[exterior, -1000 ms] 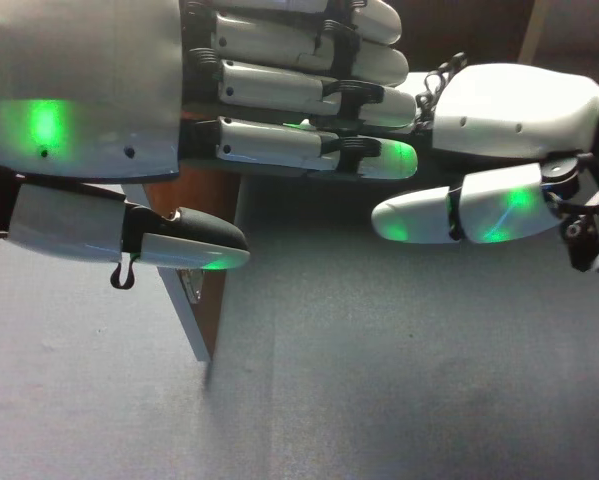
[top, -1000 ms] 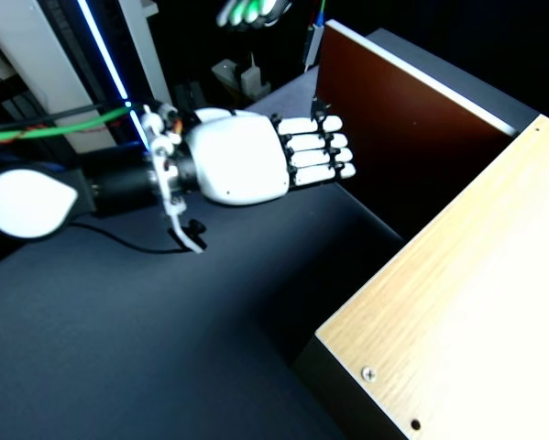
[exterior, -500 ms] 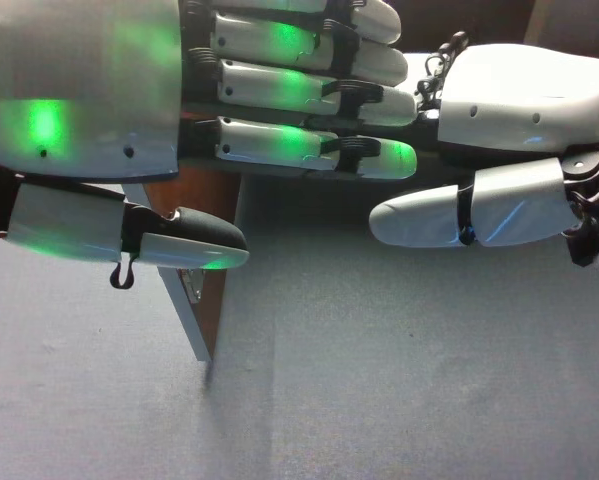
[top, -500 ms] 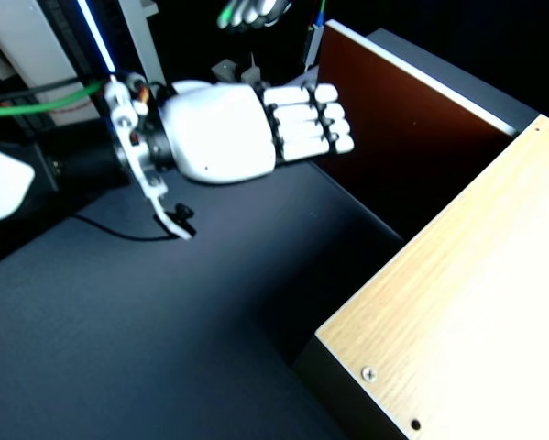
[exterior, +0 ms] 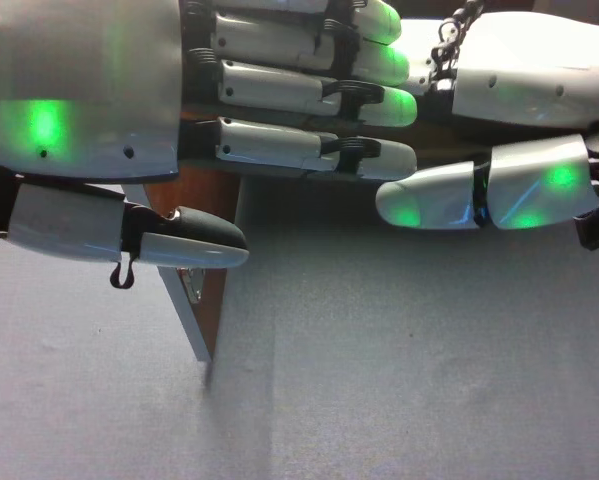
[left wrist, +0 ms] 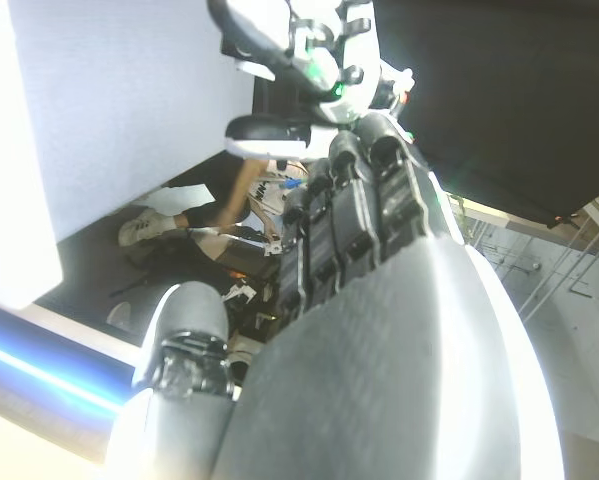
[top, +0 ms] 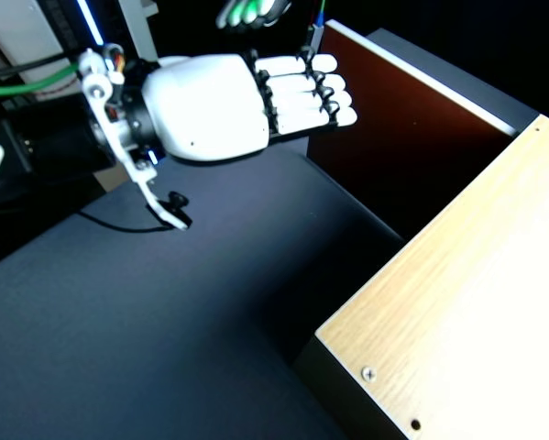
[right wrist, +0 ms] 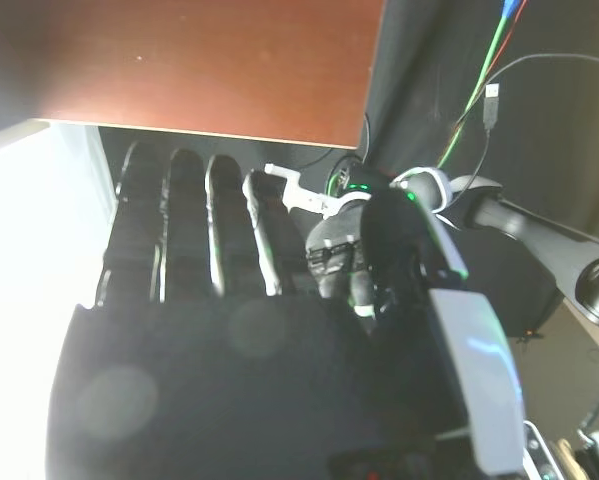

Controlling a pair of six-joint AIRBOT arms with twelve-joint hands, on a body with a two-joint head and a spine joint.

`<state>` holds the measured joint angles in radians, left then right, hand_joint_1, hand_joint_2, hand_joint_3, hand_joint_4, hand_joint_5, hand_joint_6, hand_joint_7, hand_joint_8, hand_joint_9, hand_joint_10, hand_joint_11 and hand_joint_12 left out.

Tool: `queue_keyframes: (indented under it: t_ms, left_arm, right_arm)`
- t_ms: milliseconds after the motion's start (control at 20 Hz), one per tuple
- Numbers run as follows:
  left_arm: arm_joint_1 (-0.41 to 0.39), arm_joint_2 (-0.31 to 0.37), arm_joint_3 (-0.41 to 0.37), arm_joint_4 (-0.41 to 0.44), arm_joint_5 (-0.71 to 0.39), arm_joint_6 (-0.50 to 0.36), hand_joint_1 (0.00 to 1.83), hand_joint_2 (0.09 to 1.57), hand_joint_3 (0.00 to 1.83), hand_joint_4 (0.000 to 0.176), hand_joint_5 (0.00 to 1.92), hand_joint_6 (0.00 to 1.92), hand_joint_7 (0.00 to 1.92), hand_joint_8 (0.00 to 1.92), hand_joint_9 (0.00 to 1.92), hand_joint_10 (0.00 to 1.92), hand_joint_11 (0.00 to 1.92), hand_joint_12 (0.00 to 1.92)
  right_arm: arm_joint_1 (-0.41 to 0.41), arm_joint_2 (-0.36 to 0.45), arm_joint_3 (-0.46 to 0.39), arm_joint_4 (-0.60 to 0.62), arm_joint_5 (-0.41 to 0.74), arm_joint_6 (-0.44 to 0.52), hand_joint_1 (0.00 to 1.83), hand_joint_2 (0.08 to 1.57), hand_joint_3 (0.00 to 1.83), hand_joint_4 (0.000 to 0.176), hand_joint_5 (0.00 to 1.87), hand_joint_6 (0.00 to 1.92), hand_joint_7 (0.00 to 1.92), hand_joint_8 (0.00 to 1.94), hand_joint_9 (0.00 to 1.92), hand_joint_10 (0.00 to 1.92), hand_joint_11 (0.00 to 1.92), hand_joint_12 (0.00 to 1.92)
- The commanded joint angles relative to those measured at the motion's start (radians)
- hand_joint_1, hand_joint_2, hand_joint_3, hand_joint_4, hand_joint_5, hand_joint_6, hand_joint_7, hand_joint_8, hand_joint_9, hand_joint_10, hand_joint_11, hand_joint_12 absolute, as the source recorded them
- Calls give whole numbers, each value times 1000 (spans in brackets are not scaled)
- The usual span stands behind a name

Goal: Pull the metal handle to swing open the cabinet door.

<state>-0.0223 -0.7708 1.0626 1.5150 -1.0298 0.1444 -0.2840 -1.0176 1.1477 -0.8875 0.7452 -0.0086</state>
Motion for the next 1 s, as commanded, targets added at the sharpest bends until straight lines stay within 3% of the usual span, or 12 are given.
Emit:
queue_keyframes:
  t_ms: [0,950]
  left_arm:
    - [-11,5,1,-93,-23,5,0,1522,7,0,165,0,185,0,170,0,0,433]
    - [-11,5,1,-93,-23,5,0,1529,2,0,169,1,191,1,169,1,0,487]
  right_arm:
    - [15,6,-6,48,114,3,0,1571,41,0,20,4,46,2,33,2,0,157]
    - [26,6,0,39,116,3,0,1571,52,0,7,2,36,2,27,3,0,179]
